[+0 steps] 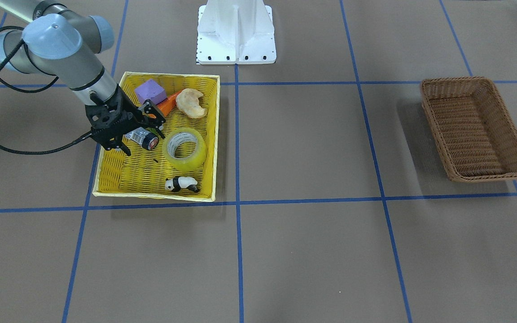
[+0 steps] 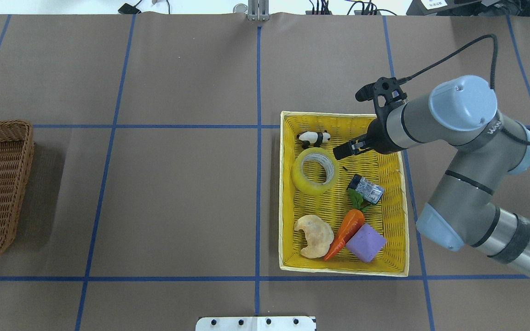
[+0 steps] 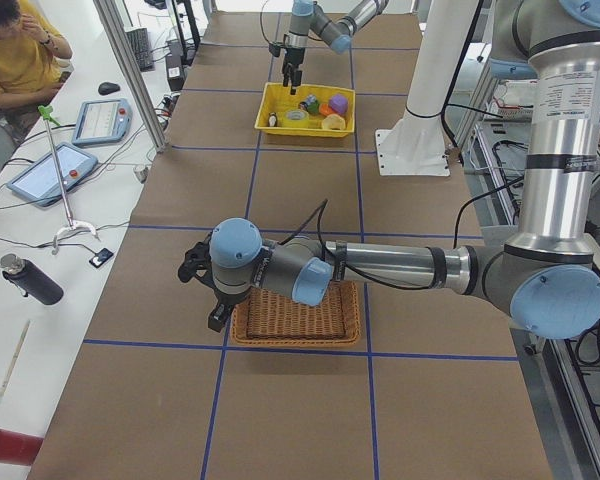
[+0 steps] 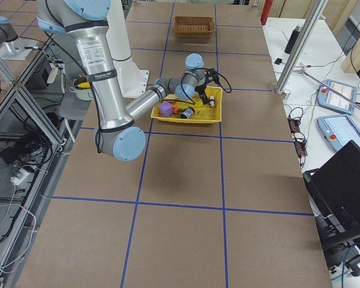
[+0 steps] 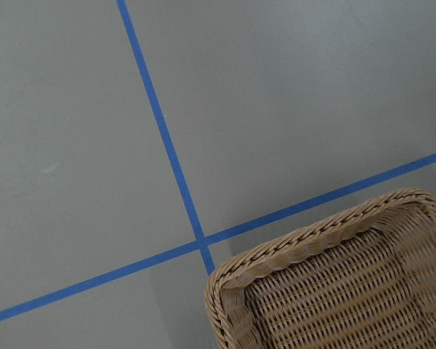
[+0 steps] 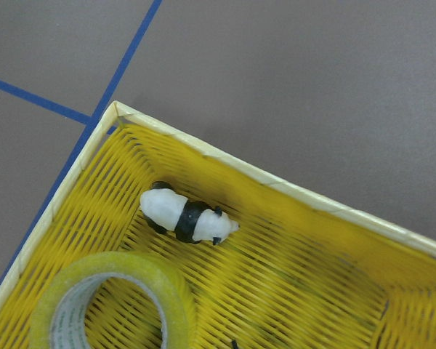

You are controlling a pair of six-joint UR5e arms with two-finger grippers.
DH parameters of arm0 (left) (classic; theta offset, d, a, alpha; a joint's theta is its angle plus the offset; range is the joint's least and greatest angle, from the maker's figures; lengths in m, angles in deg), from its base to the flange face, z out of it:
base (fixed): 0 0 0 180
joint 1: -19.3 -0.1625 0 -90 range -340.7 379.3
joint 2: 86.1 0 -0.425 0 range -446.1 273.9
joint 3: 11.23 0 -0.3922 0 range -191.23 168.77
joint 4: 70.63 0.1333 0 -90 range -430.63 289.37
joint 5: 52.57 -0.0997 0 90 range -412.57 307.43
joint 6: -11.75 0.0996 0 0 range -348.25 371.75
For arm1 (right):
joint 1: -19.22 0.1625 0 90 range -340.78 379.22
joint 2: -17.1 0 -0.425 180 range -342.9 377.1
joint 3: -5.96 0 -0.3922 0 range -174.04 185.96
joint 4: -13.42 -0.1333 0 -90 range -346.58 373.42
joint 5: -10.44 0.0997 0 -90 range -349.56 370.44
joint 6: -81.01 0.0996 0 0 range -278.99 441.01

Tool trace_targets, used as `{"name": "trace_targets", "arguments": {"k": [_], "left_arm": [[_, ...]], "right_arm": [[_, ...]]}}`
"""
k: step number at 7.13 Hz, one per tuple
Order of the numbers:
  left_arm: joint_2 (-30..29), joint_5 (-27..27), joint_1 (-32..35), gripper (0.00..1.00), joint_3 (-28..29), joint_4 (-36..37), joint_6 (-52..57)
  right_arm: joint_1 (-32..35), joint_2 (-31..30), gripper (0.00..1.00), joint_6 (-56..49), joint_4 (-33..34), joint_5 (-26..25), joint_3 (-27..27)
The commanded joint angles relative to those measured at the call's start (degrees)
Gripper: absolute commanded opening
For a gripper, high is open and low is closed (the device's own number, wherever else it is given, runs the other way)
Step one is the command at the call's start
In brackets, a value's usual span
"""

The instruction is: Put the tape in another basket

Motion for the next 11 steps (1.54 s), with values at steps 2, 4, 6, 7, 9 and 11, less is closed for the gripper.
{"name": "trace_targets", "arguments": {"k": [2, 4, 6, 7, 9, 11], "left_arm": [[0.1, 0.2, 0.1, 0.99, -0.1, -0.3, 0.2], [0.2, 0.2, 0.1, 0.99, -0.1, -0.4, 0.2], [0.2, 0.2, 0.0, 0.99, -0.1, -0.4, 0.2], [0.2, 0.2, 0.1, 0.99, -0.1, -0.4, 0.2], [0.2, 0.2, 0.1, 0.99, -0.1, -0.4, 0.3], [0.2, 0.2, 0.1, 0.99, -0.1, -0.4, 0.3]], "right_arm": [[-3.5, 1.5, 0.97, 3.1, -0.1, -2.4, 4.0], [-4.2, 1.8, 0.98, 3.0, -0.1, -2.4, 5.8], [-5.4, 2.1, 0.95, 2.8, -0.2, -2.4, 6.5], [-5.8, 3.1, 0.79, 2.7, -0.1, -2.4, 7.3], [-5.9, 4.2, 0.13, 2.4, -0.1, -2.3, 9.5], [-5.6, 4.1, 0.00, 1.4, -0.2, -2.0, 8.8]]}}
